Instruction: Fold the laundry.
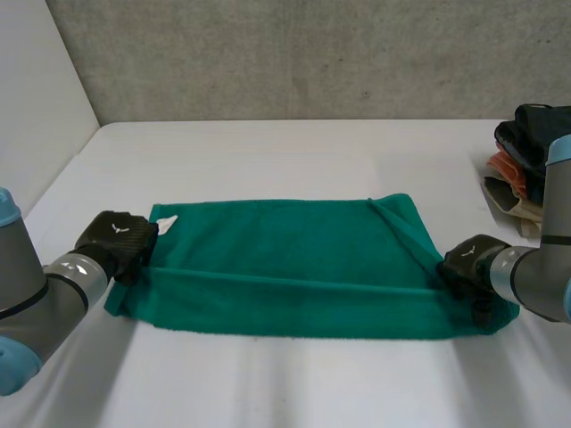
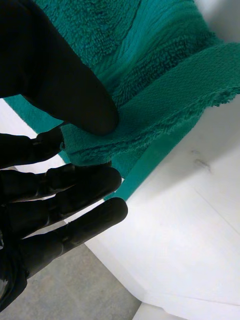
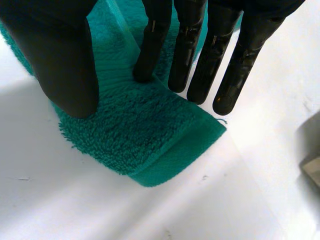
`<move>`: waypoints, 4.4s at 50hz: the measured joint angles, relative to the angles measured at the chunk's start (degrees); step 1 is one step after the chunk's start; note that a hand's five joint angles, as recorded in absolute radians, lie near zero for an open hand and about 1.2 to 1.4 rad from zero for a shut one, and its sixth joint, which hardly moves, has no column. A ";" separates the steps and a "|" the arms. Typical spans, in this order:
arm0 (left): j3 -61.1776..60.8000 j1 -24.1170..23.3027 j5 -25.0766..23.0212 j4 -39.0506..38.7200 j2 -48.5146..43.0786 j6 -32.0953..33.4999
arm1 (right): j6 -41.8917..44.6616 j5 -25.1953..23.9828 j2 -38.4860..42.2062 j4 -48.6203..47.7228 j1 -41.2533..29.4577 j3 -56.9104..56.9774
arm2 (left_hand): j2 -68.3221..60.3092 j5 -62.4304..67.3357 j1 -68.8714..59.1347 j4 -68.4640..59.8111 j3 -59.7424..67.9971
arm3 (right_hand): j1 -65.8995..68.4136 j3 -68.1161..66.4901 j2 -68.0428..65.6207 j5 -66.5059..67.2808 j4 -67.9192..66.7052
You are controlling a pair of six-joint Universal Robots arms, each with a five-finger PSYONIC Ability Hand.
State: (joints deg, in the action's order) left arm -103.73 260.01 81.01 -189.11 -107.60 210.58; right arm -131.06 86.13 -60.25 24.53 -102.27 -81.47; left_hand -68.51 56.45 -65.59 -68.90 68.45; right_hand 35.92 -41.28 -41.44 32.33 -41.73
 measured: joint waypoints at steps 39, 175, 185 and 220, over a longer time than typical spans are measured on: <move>-1.75 -0.22 0.47 0.67 4.07 -0.71 | -9.91 -6.22 -13.12 -4.44 3.73 -6.63 | 0.00 0.00 0.00 0.00 0.00 | -14.28 16.63 16.48 -17.84 17.26; 9.42 -2.78 1.94 -18.37 -10.26 11.32 | 4.22 5.61 2.72 -24.42 -0.51 1.50 | -0.23 0.00 0.00 -0.02 0.14 | 20.95 -26.54 -26.09 24.96 -26.56; 22.29 -7.96 3.66 -26.04 -24.26 12.38 | 5.23 11.45 10.04 -25.96 -1.42 6.88 | 0.10 -0.07 0.01 0.37 -0.18 | 20.94 -26.33 -25.96 24.96 -26.29; 4.27 -8.64 9.75 -25.34 -7.33 -2.73 | -13.79 -5.99 -18.93 -19.44 7.21 -24.55 | 56.71 -53.65 54.48 57.24 -56.29 | -24.40 28.87 28.70 -28.48 28.04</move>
State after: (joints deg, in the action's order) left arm -99.46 251.38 90.76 -214.46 -114.93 207.85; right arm -144.86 80.14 -79.18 5.09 -95.06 -106.02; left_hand -11.80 2.80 -11.10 -11.67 12.16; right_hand 11.52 -12.41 -12.74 3.85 -13.69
